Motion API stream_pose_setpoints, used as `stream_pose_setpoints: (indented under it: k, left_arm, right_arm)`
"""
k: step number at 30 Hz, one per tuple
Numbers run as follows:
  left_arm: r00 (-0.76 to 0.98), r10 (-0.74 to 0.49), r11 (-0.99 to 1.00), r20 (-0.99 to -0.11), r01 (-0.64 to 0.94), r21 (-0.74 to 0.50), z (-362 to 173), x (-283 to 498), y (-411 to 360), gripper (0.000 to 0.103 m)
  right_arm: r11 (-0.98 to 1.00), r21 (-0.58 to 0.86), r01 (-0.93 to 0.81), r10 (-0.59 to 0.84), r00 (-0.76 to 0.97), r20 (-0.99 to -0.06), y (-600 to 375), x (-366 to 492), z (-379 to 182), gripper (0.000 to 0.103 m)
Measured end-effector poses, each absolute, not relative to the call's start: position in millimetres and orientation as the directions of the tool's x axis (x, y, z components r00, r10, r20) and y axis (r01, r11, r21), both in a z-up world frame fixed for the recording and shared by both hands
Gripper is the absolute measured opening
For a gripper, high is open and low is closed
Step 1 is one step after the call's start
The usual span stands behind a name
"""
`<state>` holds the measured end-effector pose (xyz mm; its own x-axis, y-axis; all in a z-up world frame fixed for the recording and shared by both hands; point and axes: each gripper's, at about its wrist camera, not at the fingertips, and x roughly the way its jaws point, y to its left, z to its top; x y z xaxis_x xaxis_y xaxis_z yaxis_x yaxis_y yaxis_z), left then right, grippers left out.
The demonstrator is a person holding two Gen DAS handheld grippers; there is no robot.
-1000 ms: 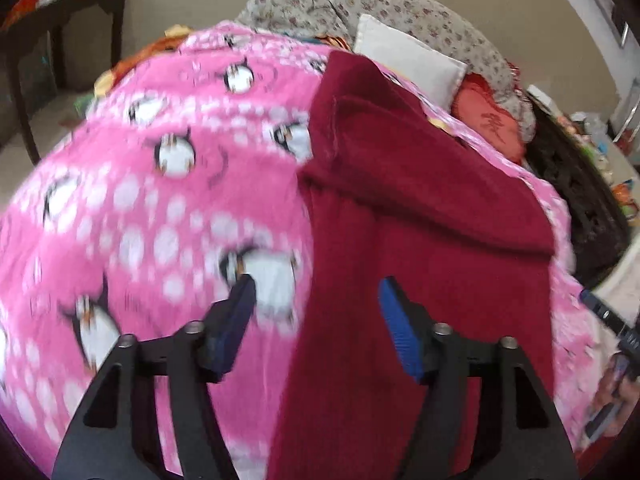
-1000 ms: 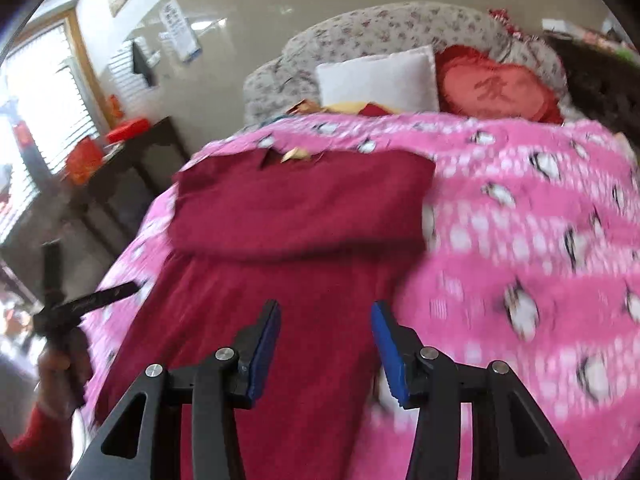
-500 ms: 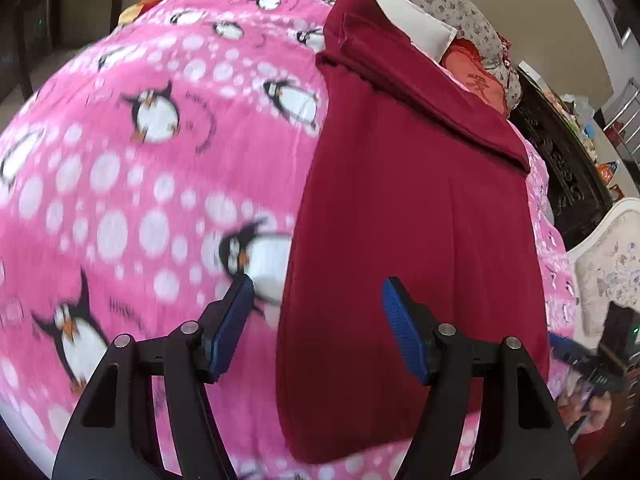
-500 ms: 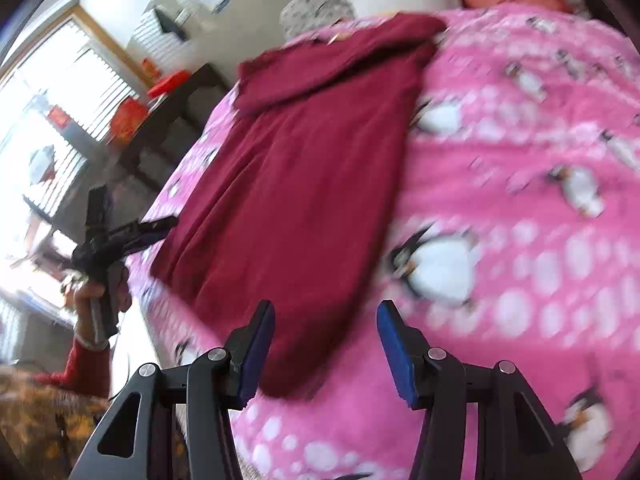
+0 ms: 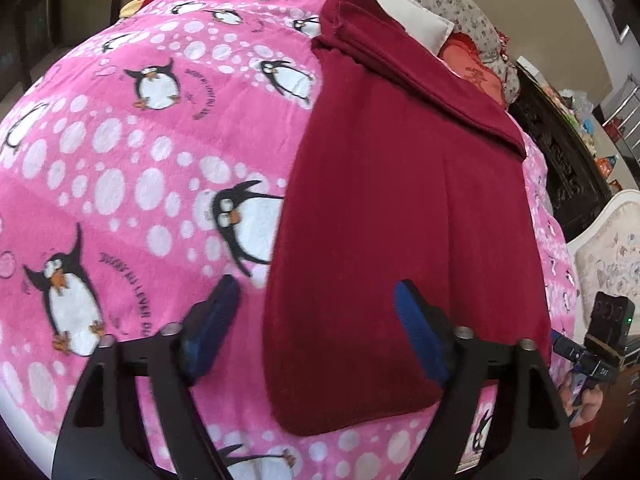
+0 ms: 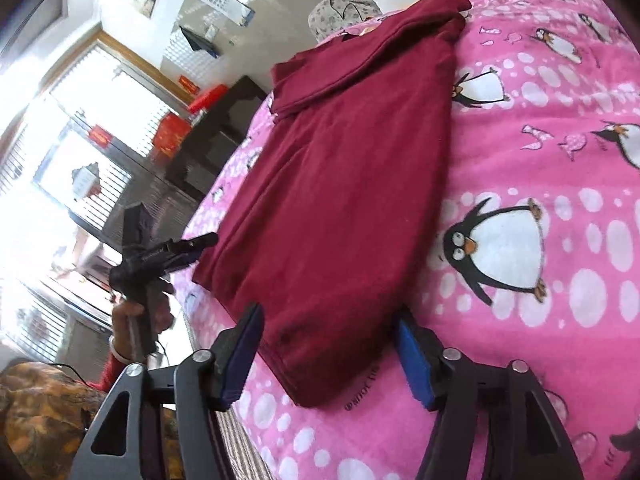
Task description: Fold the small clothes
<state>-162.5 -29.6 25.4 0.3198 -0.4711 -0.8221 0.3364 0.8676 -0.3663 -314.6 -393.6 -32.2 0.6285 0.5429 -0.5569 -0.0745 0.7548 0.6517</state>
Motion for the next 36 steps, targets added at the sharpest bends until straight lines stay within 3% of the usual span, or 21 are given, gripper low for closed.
stream_pose_setpoints:
  k: [6,10,11,12,13,15,19,28,36]
  left_arm:
    - [0.341,-0.324,0.860,-0.883,0.494,-0.125,19.9,-177.8,-67.7,0.099]
    - [0.351,-0.345,0.863,-0.870,0.483,-0.147,20.4,-179.4,-64.5,0.098]
    - [0.348,-0.364,0.861,-0.864,0.478,-0.170,21.2,-178.8,-59.7,0.090]
    - [0.352,-0.369,0.862,-0.860,0.475,-0.176,23.0,-179.0,-56.4,0.074]
    - [0.357,-0.365,0.864,-0.860,0.473,-0.171,24.9,-179.1,-53.1,0.064]
    - [0.345,-0.379,0.860,-0.858,0.473,-0.190,27.3,-179.6,-46.7,0.032]
    - [0.271,-0.449,0.831,-0.851,0.477,-0.287,29.6,-174.4,-38.9,0.014]
    - [0.236,-0.659,0.714,-0.714,0.495,-0.495,93.3,-120.7,-46.2,0.010]
    - [0.386,-0.679,0.725,-0.624,0.487,-0.488,158.2,14.4,-101.1,0.007]
  right_arm:
    - [0.753,0.652,-0.092,0.532,0.668,-0.520,-391.7,-318.2,-31.6,0.064]
    - [0.798,0.595,-0.098,0.485,0.690,-0.537,-386.5,-318.4,-29.9,0.041]
    - [0.774,0.622,-0.119,0.516,0.688,-0.510,-389.1,-318.3,-30.3,0.025]
    - [0.723,0.678,-0.131,0.564,0.679,-0.470,-394.1,-317.1,-33.2,0.019]
    - [0.679,0.721,-0.138,0.599,0.671,-0.436,-398.3,-316.1,-36.2,0.018]
    - [0.668,0.728,-0.153,0.611,0.671,-0.419,-398.0,-315.1,-36.0,0.016]
    - [0.572,0.784,-0.241,0.680,0.674,-0.288,-402.9,-308.7,-22.6,0.013]
    - [0.630,0.687,-0.363,0.634,0.751,-0.184,-429.8,-261.5,58.7,0.012]
    - [0.679,0.676,-0.286,0.510,0.846,-0.153,-487.1,-145.3,104.2,0.011]
